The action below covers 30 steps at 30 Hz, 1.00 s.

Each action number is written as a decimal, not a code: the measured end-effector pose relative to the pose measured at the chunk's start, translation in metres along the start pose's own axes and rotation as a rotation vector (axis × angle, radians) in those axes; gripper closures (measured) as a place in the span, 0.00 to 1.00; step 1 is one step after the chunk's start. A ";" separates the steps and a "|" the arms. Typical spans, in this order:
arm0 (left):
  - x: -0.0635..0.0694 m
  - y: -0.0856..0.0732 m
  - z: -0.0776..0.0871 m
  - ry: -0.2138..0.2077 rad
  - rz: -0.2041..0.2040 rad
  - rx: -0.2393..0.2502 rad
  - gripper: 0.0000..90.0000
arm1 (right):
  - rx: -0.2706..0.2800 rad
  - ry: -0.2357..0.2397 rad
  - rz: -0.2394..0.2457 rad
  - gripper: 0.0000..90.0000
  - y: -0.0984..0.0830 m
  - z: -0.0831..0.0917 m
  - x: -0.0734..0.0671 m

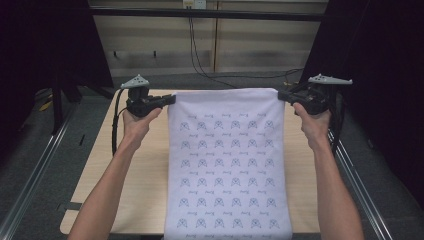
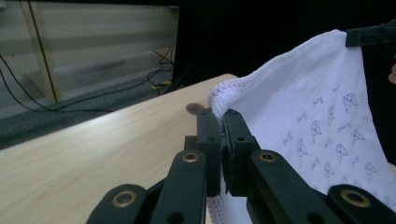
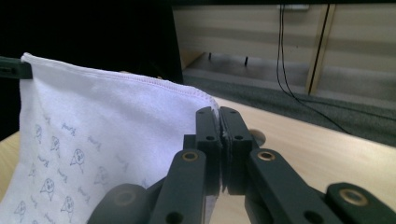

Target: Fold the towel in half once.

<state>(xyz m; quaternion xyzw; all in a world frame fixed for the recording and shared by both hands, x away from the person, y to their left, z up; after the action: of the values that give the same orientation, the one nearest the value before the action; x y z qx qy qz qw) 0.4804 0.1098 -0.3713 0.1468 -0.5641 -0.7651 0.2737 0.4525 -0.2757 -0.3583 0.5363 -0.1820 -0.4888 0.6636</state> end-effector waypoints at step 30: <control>0.159 -0.200 0.084 -0.329 0.057 -0.347 0.97 | -0.390 0.094 0.041 0.98 -0.234 0.129 -0.080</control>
<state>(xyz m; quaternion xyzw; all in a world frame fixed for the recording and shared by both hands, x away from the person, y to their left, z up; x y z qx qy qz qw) 0.2568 0.1255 -0.5196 -0.0450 -0.4651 -0.8561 0.2206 0.2113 -0.2644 -0.4977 0.4160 -0.0635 -0.4755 0.7726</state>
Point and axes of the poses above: each handheld gripper's, and its own axes: z roughly backward along the jaws, y roughly out of its top, x roughly to its right, the point moved 8 cm from there along -z, roughly forward along the jaws, and after that the axes turned 7 degrees about -z, right-handed, at the moved point
